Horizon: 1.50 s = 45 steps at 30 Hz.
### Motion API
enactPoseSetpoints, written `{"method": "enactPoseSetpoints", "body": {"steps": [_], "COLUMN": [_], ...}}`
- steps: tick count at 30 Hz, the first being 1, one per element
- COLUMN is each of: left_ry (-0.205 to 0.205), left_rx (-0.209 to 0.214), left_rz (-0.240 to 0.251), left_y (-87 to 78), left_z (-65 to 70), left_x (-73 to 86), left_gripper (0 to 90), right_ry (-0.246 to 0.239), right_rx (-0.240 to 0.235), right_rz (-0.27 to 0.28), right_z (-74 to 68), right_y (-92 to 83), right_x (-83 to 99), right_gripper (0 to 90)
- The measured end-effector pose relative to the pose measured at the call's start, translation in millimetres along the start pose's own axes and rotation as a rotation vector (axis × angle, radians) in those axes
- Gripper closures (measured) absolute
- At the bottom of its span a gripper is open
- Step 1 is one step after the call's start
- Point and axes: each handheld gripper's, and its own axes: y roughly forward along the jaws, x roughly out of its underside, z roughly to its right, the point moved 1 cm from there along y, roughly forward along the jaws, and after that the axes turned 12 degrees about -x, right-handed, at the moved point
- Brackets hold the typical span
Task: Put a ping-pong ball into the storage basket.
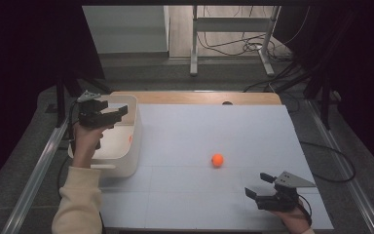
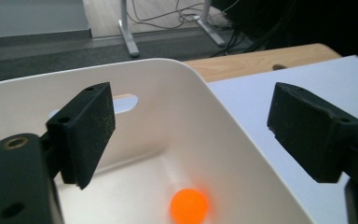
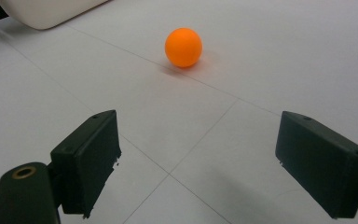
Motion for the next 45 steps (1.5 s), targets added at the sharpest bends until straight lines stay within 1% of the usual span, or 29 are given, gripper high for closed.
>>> {"method": "enactPoseSetpoints", "body": {"steps": [2,4,8,9,10,11,12,13,15,16,17,18,20,21,24,26,28,29,30,31,36,40,45], "left_ry": [-0.015,-0.02,-0.013,-0.012,-0.012,-0.008,-0.008,0.004,0.009,0.019,0.019,0.022,0.024,0.026,0.038,0.044,0.062,0.065,0.065,0.074,0.059,0.072,0.094], "left_rx": [0.034,0.07,0.087,0.104,0.104,0.12,0.12,0.128,0.13,0.143,0.143,0.153,0.16,0.172,0.203,0.209,0.224,0.233,0.233,0.245,0.25,0.238,0.255], "left_rz": [0.015,0.025,0.037,0.043,0.043,0.048,0.048,0.051,0.052,0.061,0.061,0.066,0.076,0.081,0.086,0.085,0.085,0.087,0.087,0.09,0.096,0.089,0.084], "left_y": [-2.4,-4.7,-9.7,-12.6,-12.6,-15.5,-15.5,-18.8,-20.0,-23.2,-23.2,-25.0,-27.6,-29.0,-29.7,-29.7,-29.5,-29.5,-29.5,-30.4,-33.1,-34.5,-35.5], "left_z": [0.4,1.8,5.0,6.6,6.6,8.8,8.8,12.6,13.9,16.9,16.9,18.1,20.1,22.2,27.3,29.5,35.4,37.6,37.6,42.1,47.9,52.1,56.9], "left_x": [-0.8,-1.6,-2.8,-3.3,-3.3,-3.5,-3.5,-3.4,-3.5,-4.2,-4.2,-4.7,-5.4,-5.9,-6.3,-6.3,-6.6,-6.9,-6.9,-7.3,-7.8,-7.1,-6.3], "left_gripper": [13.6,13.7,13.1,12.9,12.8,12.8,12.7,12.7,12.6,12.7,12.7,12.7,12.8,12.8,12.7,12.7,12.7,12.7,12.7,12.6,10.9,8.7,6.3], "right_ry": [0.0,0.0,-0.003,-0.004,-0.004,-0.005,-0.005,-0.001,-0.002,-0.005,-0.005,-0.006,-0.008,-0.008,-0.006,-0.005,-0.007,-0.007,-0.007,-0.005,-0.008,-0.013,-0.015], "right_rx": [0.0,-0.001,0.001,-0.001,-0.001,-0.002,-0.002,-0.001,-0.003,-0.005,-0.005,-0.006,-0.003,-0.001,0.003,0.004,0.005,0.006,0.006,0.007,0.003,-0.001,-0.003], "right_rz": [0.003,0.002,-0.003,-0.001,-0.001,-0.001,-0.001,0.0,0.002,0.003,0.003,0.002,0.0,0.0,-0.003,-0.003,-0.002,-0.003,-0.003,-0.004,-0.009,-0.01,-0.007], "right_z": [0.2,0.2,0.2,0.1,0.1,0.3,0.3,0.8,0.6,0.3,0.3,0.0,-0.4,-0.4,-0.1,-0.1,-0.3,-0.3,-0.3,0.3,0.5,0.7,0.5], "right_y": [0.1,0.6,1.7,2.3,2.3,3.2,3.2,4.8,5.8,6.3,6.3,6.5,6.6,6.5,6.0,5.7,5.1,4.9,4.9,4.3,4.6,5.5,4.9], "right_x": [-0.4,-0.6,-1.3,-1.6,-1.6,-2.3,-2.3,-3.7,-4.7,-5.1,-5.1,-5.4,-6.0,-6.1,-5.5,-5.3,-4.9,-4.6,-4.6,-3.8,-3.7,-3.9,-4.0], "right_gripper": [14.3,14.3,14.3,14.3,14.3,14.3,14.3,14.3,14.3,14.4,14.4,14.4,14.5,14.5,14.5,14.5,14.5,14.5,14.5,14.5,14.5,14.5,14.5]}}
